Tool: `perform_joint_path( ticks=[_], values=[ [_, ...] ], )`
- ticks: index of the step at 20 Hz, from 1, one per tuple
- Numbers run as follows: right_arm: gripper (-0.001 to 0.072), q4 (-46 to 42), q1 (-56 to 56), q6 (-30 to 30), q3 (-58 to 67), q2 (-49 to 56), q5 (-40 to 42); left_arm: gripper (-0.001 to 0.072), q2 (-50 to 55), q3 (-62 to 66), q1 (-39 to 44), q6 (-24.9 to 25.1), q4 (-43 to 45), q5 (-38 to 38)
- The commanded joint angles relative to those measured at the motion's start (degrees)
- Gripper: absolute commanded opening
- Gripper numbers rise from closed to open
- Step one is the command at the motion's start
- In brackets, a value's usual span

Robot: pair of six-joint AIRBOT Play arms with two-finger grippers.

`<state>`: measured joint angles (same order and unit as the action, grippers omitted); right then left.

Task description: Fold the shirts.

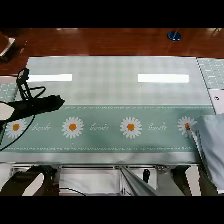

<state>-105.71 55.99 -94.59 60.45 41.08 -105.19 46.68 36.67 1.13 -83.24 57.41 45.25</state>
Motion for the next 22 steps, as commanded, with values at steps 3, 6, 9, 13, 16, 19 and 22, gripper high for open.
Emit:
perform_joint_path(
  ticks=[3, 6, 9, 13, 16, 19, 22],
  values=[
    [0.0056, 11.72, -0.79, 0.24, 10.91, 7.17, 6.64, 0.0019, 1.38, 10.38, -5.14, 2.64, -0.57, -4.94],
    [0.0027, 30.88, -12.31, -0.96, 21.40, 13.53, 13.86, 0.0018, 5.35, 26.12, -3.19, 2.71, -4.96, -3.54],
    [0.0027, 36.33, -34.49, -1.14, 22.67, 14.84, 31.34, 0.0018, 11.13, 39.50, 5.40, 3.13, -4.92, 4.85],
    [0.0027, 17.03, -62.29, -1.25, 15.91, 19.30, 36.11, 0.0018, 13.33, 33.94, 18.84, 1.66, 8.20, 9.14],
    [0.0027, 7.08, -69.88, -8.20, 4.31, 23.98, 38.40, 0.0019, 16.00, 22.84, 21.20, -9.01, 21.42, 6.97],
    [0.0027, 6.51, -69.96, -9.68, 2.82, 27.71, 39.71, 0.0019, 18.10, 22.01, 17.88, -11.08, 21.70, 5.84],
    [0.0027, 6.29, -69.96, -10.10, 2.82, 27.36, 40.96, 0.0019, 18.01, 22.53, 15.61, -8.52, 21.68, 5.66]
  ],
)
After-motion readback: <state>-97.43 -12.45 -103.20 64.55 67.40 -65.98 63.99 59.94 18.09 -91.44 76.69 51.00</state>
